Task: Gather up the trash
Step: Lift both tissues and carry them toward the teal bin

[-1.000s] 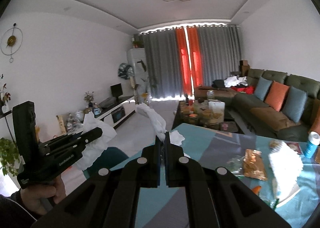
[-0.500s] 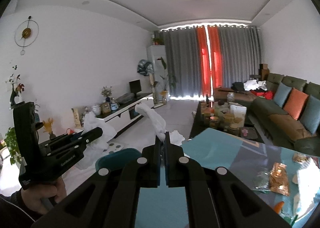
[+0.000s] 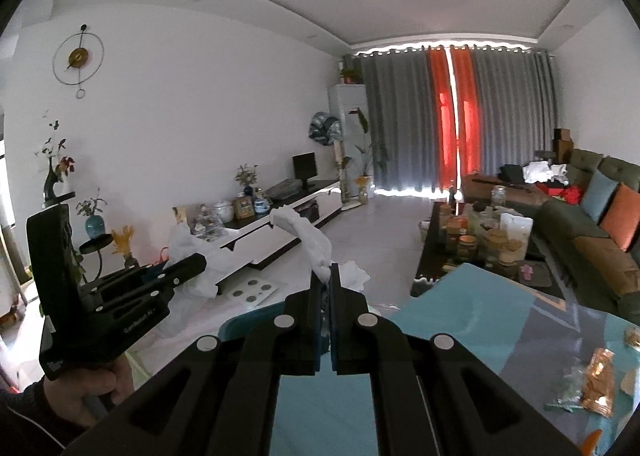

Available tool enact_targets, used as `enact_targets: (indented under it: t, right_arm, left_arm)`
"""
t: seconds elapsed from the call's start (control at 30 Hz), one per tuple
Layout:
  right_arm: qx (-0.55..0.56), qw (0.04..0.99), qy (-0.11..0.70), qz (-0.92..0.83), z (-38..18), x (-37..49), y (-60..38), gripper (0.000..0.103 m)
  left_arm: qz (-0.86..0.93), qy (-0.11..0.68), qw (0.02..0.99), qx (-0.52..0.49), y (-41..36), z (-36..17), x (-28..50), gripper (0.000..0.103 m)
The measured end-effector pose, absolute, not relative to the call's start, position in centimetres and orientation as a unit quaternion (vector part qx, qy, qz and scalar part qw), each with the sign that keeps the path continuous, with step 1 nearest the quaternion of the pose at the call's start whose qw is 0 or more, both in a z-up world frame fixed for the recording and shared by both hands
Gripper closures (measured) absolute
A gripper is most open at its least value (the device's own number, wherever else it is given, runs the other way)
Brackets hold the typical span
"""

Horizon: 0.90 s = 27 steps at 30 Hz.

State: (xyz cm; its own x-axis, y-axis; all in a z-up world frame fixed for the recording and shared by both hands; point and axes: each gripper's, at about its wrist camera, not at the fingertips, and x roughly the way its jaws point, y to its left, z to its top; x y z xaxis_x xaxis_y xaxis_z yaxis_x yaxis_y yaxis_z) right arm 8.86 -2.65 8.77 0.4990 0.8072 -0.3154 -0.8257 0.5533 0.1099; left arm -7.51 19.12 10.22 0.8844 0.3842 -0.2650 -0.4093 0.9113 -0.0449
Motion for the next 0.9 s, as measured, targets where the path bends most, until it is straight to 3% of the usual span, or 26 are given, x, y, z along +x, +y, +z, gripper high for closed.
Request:
enact_targets:
  t: [0.9]
  right_arm:
    - [-0.081, 0.811, 0.217, 0.537, 5.8, 10.8, 7.8, 0.101]
  left_arm:
    - [0.269, 0.163, 0.947, -0.07, 23.4, 7.4, -6.7, 0.088]
